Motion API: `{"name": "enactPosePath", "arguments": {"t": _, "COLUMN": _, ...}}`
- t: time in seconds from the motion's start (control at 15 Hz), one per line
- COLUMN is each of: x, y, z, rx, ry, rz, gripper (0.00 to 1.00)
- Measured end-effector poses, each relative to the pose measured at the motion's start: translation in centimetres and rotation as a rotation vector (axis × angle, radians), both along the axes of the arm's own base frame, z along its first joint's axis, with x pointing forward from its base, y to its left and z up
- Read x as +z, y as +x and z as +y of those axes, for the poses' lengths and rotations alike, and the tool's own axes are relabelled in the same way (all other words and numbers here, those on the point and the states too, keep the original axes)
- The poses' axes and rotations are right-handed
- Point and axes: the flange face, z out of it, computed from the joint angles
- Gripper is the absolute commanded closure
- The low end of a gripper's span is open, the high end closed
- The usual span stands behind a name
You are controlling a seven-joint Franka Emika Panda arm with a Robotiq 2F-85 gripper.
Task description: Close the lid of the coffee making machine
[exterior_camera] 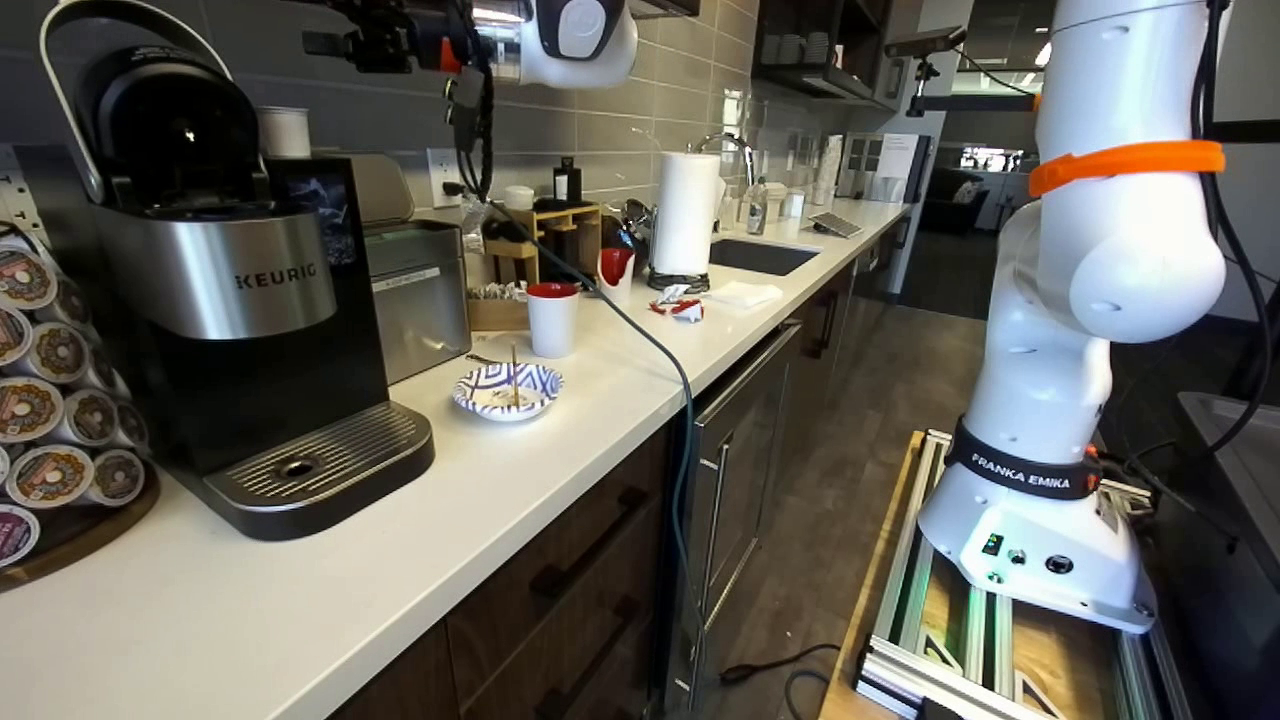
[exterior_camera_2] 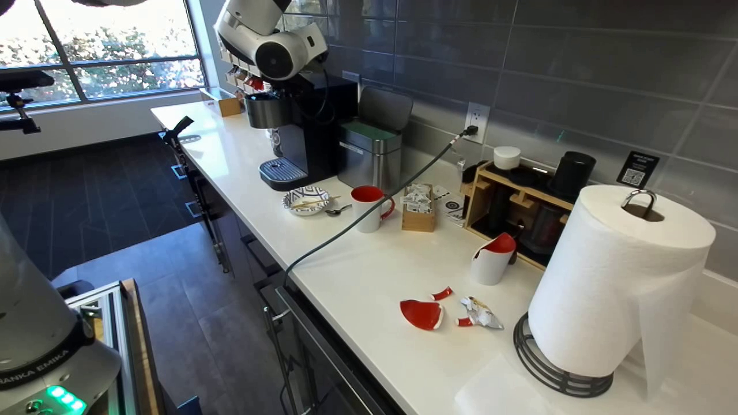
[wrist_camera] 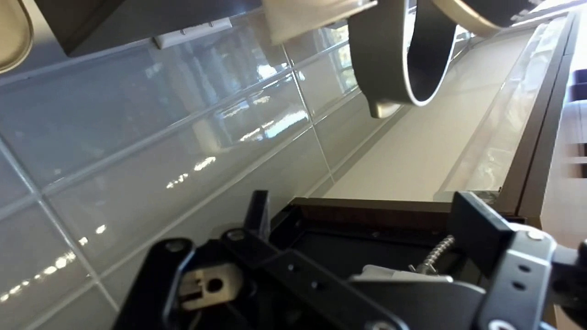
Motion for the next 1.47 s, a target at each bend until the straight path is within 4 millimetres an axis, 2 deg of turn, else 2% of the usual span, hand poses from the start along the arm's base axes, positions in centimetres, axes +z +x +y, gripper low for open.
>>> {"name": "enactPosePath", "arguments": {"t": 0.4, "x": -0.6, "y": 0.7, "z": 2.3, "rx": 0.094, "ry": -0.136, "rz": -0.045, "gripper": 0.00}}
{"name": "enactPosePath", "arguments": {"t": 0.67, "x": 0.3, "y": 0.6, "z": 3.7, "rx": 0.158, "ry": -0.220, "rz": -0.079, "gripper": 0.00}}
{"name": "enactPosePath", "arguments": {"t": 1.0, "x": 1.5, "y": 0.9, "z": 4.9, "rx": 0.179, "ry": -0.242, "rz": -0.091, "gripper": 0.00}}
{"name": "enactPosePath", "arguments": {"t": 1.47, "x": 0.8, "y": 2.3, "z": 6.9, "rx": 0.147, "ry": -0.268, "rz": -0.018, "gripper": 0.00}}
